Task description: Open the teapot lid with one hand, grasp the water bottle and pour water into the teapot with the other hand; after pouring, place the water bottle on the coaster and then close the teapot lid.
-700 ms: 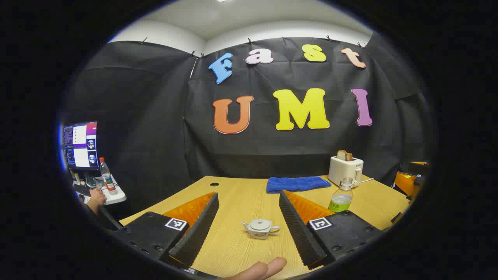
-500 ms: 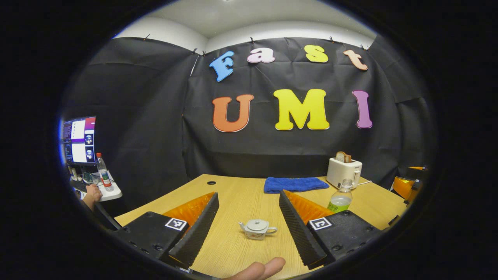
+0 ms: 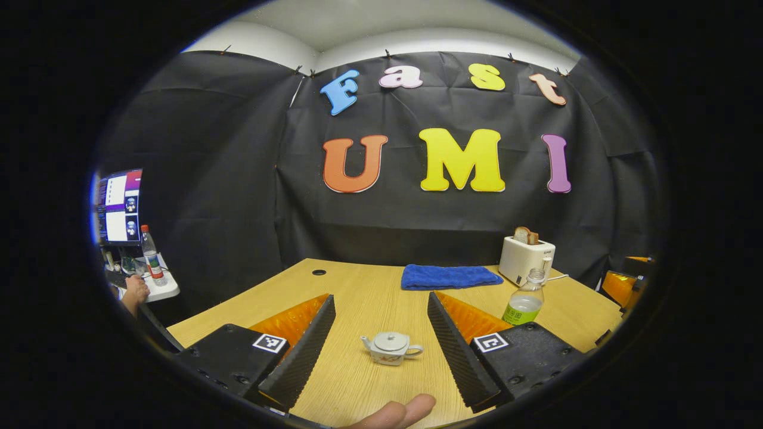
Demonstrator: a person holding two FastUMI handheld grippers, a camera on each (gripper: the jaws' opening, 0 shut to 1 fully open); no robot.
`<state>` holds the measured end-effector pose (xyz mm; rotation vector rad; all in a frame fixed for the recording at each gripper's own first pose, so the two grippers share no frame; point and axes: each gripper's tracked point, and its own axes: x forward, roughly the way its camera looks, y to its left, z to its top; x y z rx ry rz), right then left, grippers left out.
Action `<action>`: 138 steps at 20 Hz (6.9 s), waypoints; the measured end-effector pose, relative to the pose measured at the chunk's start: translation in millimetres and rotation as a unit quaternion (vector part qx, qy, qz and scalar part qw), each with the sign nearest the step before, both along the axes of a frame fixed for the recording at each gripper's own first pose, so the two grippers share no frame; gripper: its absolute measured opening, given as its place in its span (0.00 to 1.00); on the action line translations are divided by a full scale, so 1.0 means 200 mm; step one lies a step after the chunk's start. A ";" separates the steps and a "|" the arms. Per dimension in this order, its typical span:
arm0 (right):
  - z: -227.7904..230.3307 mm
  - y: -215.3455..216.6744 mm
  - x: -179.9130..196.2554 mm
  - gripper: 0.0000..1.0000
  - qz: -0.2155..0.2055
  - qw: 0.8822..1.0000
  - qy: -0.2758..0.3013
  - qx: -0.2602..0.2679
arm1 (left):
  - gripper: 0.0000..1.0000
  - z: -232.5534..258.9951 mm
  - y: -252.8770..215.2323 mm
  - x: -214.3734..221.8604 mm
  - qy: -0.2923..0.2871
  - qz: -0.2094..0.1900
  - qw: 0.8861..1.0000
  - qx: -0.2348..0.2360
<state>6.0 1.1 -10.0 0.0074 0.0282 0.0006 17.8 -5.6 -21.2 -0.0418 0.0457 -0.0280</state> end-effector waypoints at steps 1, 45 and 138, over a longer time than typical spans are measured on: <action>0.00 0.00 0.00 0.96 -0.003 1.000 -0.002 0.002 | 0.98 0.00 -0.01 0.01 0.000 -0.002 1.000 -0.002; -0.39 0.40 0.21 0.96 0.058 0.997 0.047 0.002 | 0.05 -0.49 -0.10 0.52 0.035 -0.051 0.998 -0.014; -0.25 1.21 0.66 0.75 -0.072 0.537 -0.105 -0.834 | 0.04 -0.06 0.45 0.02 0.022 -0.102 0.995 -0.003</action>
